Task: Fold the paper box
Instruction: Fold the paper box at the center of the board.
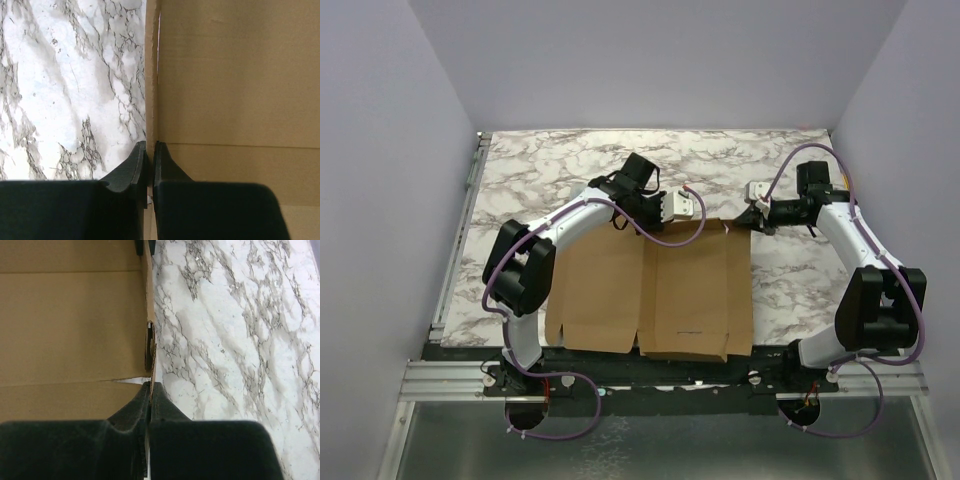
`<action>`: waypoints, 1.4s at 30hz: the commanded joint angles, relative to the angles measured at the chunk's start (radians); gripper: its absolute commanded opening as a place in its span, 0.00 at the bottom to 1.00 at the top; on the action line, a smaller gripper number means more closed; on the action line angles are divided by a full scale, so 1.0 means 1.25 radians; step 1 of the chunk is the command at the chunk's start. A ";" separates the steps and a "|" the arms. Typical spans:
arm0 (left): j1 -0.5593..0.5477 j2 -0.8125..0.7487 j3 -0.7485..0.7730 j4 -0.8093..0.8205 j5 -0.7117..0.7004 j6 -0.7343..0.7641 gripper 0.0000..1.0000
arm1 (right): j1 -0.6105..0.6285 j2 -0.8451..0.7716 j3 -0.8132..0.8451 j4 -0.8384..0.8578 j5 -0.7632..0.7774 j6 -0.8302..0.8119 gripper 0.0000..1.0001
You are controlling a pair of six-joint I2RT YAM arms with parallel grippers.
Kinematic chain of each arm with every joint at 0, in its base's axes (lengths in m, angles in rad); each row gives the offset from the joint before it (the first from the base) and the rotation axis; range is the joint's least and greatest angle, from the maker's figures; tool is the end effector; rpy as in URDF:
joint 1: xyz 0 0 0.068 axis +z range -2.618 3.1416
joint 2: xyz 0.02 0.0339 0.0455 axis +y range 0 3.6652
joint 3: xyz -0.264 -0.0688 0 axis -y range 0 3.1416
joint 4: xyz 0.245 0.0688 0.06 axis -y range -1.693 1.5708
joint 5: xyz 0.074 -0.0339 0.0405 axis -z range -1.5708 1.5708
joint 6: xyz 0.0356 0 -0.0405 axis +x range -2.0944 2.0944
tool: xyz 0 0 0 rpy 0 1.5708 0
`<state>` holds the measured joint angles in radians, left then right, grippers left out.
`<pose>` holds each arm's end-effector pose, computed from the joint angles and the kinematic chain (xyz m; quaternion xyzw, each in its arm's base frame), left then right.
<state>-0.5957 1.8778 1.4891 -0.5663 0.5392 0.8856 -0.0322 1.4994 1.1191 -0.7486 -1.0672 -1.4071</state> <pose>0.3288 -0.2450 0.2425 0.6794 0.6235 -0.2090 0.3257 0.2908 0.0218 0.2592 -0.6192 0.5785 0.2488 0.4690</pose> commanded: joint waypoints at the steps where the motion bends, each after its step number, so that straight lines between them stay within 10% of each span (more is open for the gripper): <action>1: 0.007 0.005 -0.002 0.027 0.052 -0.006 0.00 | 0.002 -0.007 -0.011 -0.045 0.016 0.006 0.01; 42: -0.009 0.015 -0.007 0.037 0.040 -0.025 0.00 | 0.015 0.019 0.003 -0.060 0.017 0.048 0.01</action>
<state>-0.5999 1.8858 1.4734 -0.5663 0.5541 0.8707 -0.0307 1.4944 1.0981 -0.7906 -1.0931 -1.3781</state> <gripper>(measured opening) 0.056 0.010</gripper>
